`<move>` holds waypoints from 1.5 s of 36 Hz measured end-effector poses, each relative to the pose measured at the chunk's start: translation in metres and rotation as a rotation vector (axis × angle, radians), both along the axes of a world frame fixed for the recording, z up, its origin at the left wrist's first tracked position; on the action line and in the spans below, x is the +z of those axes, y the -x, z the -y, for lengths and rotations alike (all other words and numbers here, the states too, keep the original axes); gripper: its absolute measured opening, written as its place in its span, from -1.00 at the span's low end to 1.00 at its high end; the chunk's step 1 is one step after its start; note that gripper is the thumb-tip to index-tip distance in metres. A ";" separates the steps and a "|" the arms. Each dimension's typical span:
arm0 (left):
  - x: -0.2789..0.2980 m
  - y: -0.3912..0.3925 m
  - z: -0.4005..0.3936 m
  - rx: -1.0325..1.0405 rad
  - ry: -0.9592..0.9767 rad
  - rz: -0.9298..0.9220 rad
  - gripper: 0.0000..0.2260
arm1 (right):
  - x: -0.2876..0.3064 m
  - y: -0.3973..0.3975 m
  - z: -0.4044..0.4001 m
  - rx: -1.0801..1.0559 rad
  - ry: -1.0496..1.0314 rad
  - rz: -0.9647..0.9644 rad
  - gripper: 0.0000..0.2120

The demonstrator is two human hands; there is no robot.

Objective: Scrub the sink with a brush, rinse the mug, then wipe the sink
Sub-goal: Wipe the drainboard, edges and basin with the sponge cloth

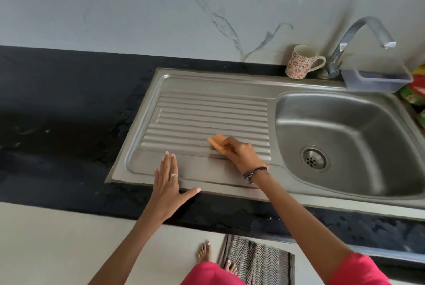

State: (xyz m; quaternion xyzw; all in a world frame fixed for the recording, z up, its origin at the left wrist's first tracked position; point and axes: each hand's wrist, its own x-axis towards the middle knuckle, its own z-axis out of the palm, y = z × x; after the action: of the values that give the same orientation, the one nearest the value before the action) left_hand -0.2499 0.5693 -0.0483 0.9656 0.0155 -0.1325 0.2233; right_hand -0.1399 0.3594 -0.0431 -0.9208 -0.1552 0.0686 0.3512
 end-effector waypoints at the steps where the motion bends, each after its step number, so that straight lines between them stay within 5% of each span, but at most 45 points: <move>1: 0.001 0.000 -0.002 0.017 0.001 0.007 0.06 | 0.000 -0.005 -0.007 -0.007 -0.049 0.008 -0.86; 6: 0.005 0.000 -0.023 0.107 0.021 0.041 0.06 | 0.012 -0.030 -0.067 0.192 -0.048 0.021 -0.82; 14: 0.007 -0.004 -0.065 0.234 0.060 0.112 0.11 | 0.011 -0.034 -0.179 0.552 0.266 0.046 -0.69; 25: -0.008 -0.004 -0.103 0.285 0.028 0.128 0.11 | -0.014 -0.007 -0.214 0.549 0.511 0.207 -0.57; 37: -0.018 -0.004 -0.097 0.231 0.066 0.125 0.02 | -0.006 -0.013 -0.199 0.822 0.468 0.168 -0.65; 54: -0.003 -0.002 -0.020 0.118 0.018 0.030 0.08 | -0.004 -0.014 -0.088 0.800 0.410 -0.032 -0.65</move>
State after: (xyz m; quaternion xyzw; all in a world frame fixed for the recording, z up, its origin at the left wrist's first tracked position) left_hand -0.2474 0.5898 -0.0516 0.9628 0.0678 -0.1047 0.2397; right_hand -0.1254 0.4473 -0.0468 -0.8378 -0.4767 0.2426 0.1096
